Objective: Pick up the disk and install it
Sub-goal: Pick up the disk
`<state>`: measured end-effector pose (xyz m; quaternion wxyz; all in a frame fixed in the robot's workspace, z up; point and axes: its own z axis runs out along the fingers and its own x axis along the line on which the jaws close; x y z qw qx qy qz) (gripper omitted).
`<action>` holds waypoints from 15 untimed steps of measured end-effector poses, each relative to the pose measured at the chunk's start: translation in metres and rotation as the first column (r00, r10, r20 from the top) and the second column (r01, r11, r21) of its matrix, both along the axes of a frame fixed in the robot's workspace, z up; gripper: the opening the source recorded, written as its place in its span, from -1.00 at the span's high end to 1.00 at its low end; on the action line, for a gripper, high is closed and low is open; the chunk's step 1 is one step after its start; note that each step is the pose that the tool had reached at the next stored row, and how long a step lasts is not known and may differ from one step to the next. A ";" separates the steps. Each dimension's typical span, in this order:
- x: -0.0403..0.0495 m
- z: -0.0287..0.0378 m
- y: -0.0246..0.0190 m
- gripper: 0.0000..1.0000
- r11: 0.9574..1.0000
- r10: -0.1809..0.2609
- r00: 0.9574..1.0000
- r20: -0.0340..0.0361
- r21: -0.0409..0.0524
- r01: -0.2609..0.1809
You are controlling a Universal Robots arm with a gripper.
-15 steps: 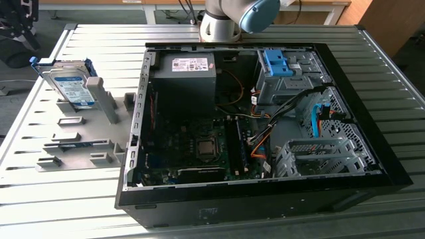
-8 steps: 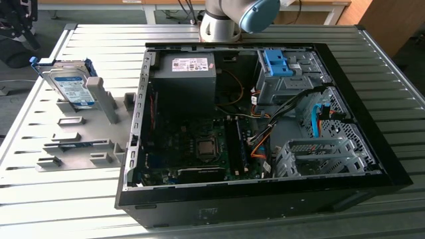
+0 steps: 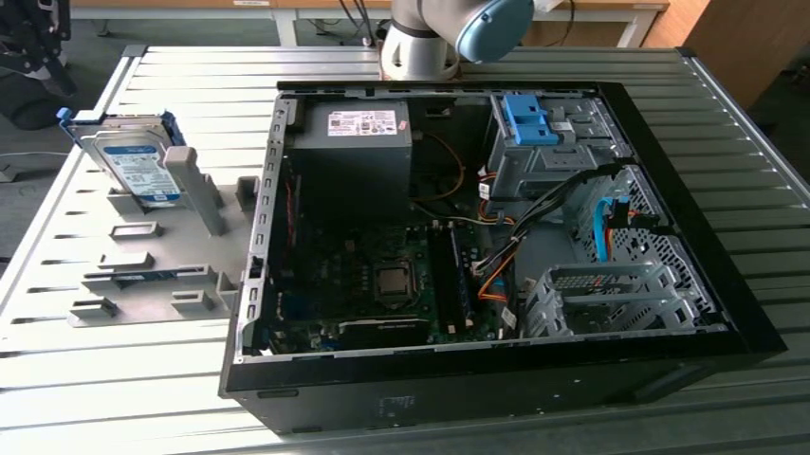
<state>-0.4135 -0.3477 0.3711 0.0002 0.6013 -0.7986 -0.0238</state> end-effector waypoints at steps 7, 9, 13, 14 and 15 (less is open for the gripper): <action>-0.0002 -0.0034 0.0043 0.79 1.000 0.019 1.000 0.019 0.000 -0.019; -0.0003 -0.0041 0.0043 0.79 0.998 0.055 0.998 0.019 0.000 -0.055; -0.0007 -0.0053 0.0043 0.79 0.995 0.096 0.995 0.019 -0.004 -0.095; -0.0007 -0.0052 0.0043 0.79 0.995 0.096 0.995 0.018 -0.004 -0.096; -0.0007 -0.0052 0.0043 0.79 0.995 0.096 0.995 0.018 -0.004 -0.096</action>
